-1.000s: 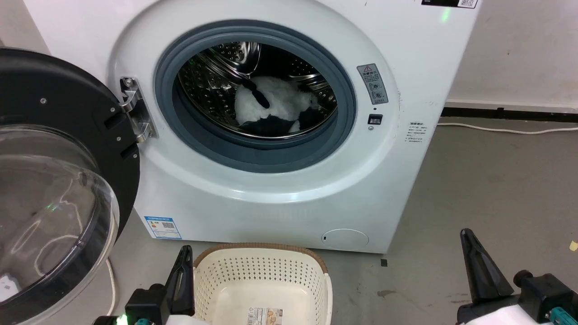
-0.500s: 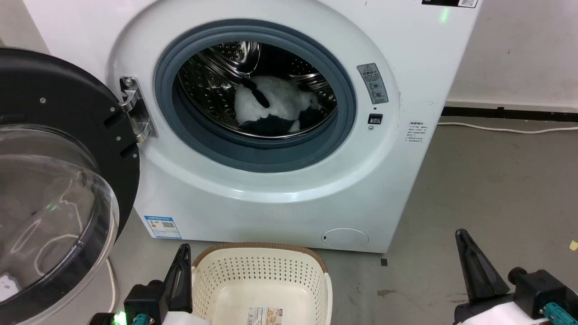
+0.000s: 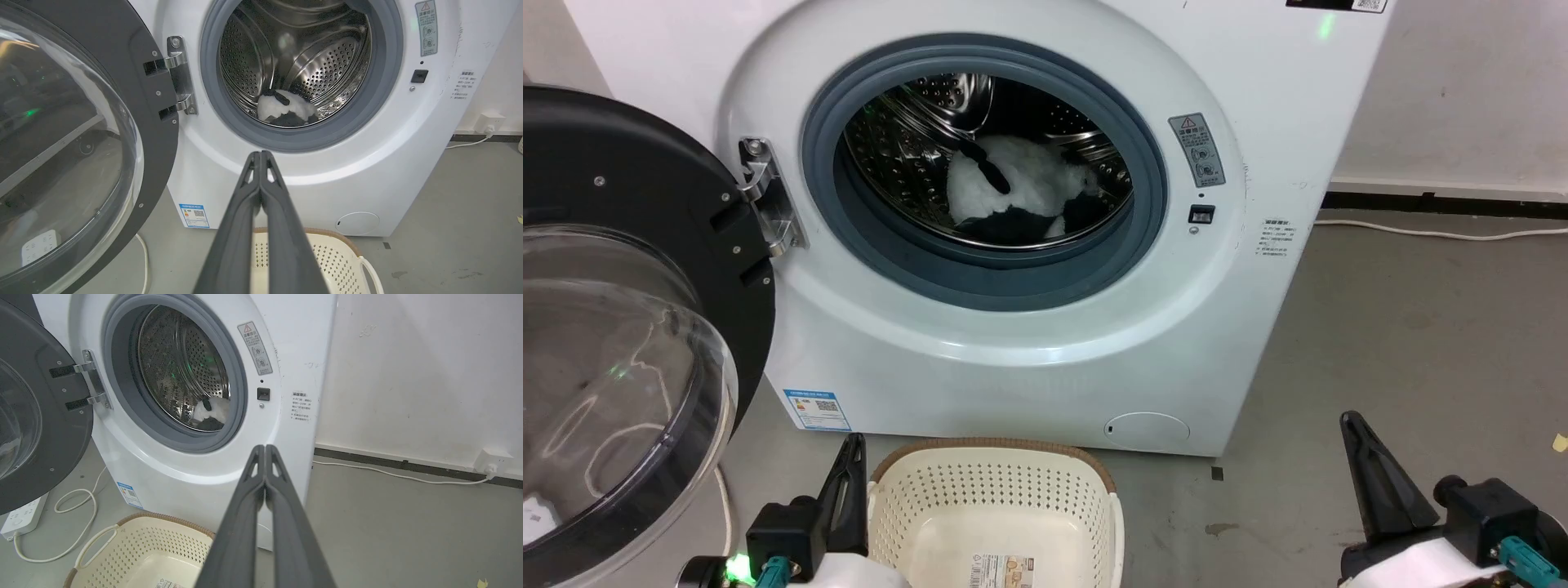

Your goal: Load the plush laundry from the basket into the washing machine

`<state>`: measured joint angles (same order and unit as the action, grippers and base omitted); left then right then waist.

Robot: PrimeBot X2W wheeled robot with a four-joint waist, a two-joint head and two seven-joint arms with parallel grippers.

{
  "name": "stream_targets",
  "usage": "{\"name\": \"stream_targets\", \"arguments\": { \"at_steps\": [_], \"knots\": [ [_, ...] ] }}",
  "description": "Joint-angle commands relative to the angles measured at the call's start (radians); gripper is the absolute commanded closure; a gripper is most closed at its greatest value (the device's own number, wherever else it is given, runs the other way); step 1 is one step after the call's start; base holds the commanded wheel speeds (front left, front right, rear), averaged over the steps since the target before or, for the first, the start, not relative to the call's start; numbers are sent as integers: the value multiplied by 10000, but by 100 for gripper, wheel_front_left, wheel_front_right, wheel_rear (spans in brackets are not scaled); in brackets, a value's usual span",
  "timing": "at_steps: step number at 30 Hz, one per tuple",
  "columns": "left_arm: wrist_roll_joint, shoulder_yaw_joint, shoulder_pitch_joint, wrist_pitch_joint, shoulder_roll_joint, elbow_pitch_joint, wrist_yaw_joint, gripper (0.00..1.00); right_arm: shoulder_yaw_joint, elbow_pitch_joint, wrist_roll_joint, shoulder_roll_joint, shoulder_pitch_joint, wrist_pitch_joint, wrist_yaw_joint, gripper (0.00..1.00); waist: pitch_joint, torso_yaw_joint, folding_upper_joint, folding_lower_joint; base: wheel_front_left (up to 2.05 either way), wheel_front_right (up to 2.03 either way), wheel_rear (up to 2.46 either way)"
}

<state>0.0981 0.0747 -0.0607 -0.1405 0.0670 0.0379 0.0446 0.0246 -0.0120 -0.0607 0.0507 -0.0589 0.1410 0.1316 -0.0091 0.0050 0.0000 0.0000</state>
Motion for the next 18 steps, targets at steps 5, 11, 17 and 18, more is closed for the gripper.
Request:
{"name": "stream_targets", "arguments": {
  "at_steps": [5,11,17,18],
  "knots": [
    [-151,-107,181,147,-57,-79,-72,100,-32,29,129,-2,166,-145,-5,100,7,-4,0,0,0,0,0],
    [-232,-170,223,270,-68,-109,-108,100,-53,38,176,-3,208,-269,-5,100,15,-8,0,0,0,0,0],
    [-313,-232,265,393,-79,-138,-145,100,-74,47,223,-3,249,-392,-6,100,23,-13,0,0,0,0,0],
    [-326,-242,271,412,-80,-142,-151,100,-77,48,230,-3,256,-412,-6,100,25,-14,0,0,0,0,0]
  ]
}}
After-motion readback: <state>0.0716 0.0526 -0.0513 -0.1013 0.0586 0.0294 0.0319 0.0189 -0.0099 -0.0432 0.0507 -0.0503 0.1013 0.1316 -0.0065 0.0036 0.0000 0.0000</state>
